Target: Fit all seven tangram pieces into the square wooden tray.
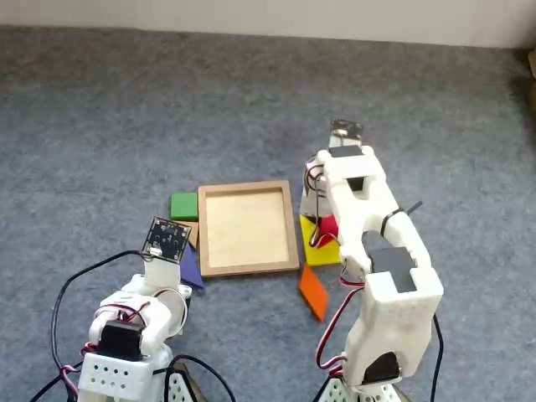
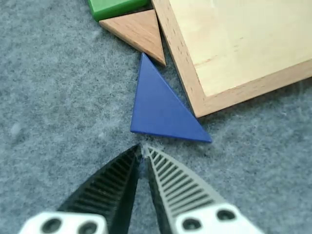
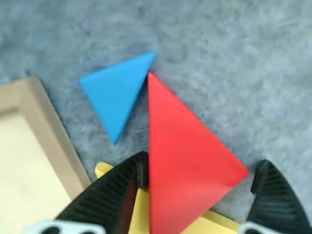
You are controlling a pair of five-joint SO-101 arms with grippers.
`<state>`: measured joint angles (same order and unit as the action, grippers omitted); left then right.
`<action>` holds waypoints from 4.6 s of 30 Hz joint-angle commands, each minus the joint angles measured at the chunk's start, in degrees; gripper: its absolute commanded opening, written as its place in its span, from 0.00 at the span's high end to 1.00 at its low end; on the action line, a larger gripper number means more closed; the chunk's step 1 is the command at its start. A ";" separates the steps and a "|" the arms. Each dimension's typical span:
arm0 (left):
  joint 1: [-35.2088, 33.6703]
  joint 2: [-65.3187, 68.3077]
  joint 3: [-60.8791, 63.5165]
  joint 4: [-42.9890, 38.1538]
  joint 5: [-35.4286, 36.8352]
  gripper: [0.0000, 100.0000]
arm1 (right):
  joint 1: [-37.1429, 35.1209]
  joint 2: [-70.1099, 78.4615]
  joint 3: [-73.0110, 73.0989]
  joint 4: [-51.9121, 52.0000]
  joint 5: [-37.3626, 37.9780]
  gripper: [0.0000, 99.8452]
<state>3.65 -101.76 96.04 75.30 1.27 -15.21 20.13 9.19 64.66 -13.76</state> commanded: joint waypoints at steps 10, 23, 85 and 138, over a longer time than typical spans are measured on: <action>-0.22 -2.42 1.10 0.26 -0.35 0.99 | 0.57 -0.84 -2.51 0.04 5.10 0.67; -0.22 -2.42 1.10 0.26 -0.35 0.99 | 0.66 -1.01 -2.68 0.04 5.27 0.84; -0.22 -2.42 1.10 0.26 -0.35 0.99 | -14.20 -9.10 -6.99 7.52 7.38 1.00; -0.22 -2.42 1.10 0.26 -0.35 0.99 | -16.84 -25.36 3.56 2.86 7.74 1.00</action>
<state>3.74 -101.76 96.04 75.30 1.27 -34.29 -0.18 10.86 67.12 -6.73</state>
